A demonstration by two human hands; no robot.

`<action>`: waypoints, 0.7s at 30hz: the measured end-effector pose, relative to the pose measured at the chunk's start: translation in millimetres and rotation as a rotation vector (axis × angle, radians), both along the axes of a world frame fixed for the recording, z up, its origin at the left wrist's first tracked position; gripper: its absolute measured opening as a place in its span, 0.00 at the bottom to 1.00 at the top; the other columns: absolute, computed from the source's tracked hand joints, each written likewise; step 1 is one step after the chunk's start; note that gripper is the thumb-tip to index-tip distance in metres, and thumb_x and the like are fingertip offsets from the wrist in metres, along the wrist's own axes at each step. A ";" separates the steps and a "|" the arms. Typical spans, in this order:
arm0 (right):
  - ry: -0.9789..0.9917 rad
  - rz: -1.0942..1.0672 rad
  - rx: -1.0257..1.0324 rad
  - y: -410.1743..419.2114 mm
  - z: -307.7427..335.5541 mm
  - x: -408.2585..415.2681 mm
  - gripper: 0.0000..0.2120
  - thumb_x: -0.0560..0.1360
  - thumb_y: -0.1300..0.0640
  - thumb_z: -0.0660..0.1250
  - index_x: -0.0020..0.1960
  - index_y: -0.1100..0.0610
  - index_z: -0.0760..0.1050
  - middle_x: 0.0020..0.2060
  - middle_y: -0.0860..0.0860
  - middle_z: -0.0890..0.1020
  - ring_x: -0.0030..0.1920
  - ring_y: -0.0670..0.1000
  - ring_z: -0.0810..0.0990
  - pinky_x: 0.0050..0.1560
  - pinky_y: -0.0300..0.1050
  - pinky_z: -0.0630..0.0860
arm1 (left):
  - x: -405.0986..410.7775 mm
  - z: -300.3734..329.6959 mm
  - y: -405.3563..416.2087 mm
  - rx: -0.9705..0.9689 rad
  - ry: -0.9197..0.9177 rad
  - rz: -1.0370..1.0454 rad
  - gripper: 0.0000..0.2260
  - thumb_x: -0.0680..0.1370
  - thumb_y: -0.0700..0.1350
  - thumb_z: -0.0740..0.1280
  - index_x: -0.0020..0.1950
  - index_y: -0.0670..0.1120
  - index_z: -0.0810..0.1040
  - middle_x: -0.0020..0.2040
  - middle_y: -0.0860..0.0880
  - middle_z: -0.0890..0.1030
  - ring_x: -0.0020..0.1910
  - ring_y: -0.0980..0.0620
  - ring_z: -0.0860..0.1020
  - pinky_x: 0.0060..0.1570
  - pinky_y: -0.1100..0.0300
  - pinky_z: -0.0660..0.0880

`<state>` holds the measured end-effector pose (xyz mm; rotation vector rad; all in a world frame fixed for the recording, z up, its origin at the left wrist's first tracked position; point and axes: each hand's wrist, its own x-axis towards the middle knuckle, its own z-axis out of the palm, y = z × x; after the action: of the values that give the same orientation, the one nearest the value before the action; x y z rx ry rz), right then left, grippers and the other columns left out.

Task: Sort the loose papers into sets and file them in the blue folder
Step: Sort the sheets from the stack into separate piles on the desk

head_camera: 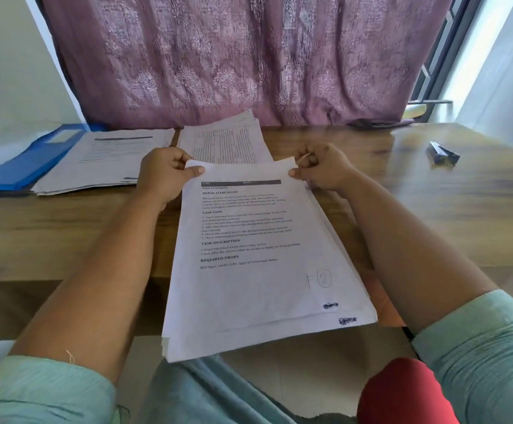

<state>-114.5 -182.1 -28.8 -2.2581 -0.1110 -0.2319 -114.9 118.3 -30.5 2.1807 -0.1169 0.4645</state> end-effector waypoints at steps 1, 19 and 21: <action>-0.014 -0.003 0.020 -0.7 -0.5 0.9 0.08 0.71 0.59 0.75 0.46 0.53 0.76 0.31 0.45 0.77 0.36 0.46 0.77 0.42 0.42 0.76 | 0.5 -0.7 0.5 0.011 -0.025 0.011 0.09 0.75 0.47 0.73 0.52 0.44 0.80 0.46 0.50 0.81 0.39 0.54 0.79 0.36 0.66 0.71; 0.038 0.097 0.327 7.9 -0.4 8.0 0.26 0.65 0.39 0.76 0.57 0.53 0.77 0.51 0.46 0.85 0.53 0.47 0.83 0.60 0.50 0.78 | 7.4 11.8 8.5 -0.540 -0.201 0.174 0.08 0.82 0.51 0.62 0.54 0.48 0.75 0.46 0.54 0.79 0.47 0.54 0.79 0.46 0.61 0.76; 0.109 0.242 0.357 7.4 4.0 0.9 0.26 0.67 0.47 0.77 0.60 0.58 0.77 0.52 0.52 0.85 0.54 0.52 0.83 0.60 0.52 0.77 | 10.8 11.2 11.7 -0.600 -0.227 0.209 0.07 0.82 0.52 0.61 0.54 0.49 0.73 0.48 0.53 0.79 0.48 0.54 0.79 0.49 0.58 0.78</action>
<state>-113.6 -174.7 -24.8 -1.8772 -0.2617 0.0020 -104.2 130.0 -19.3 1.5521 0.1175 0.7571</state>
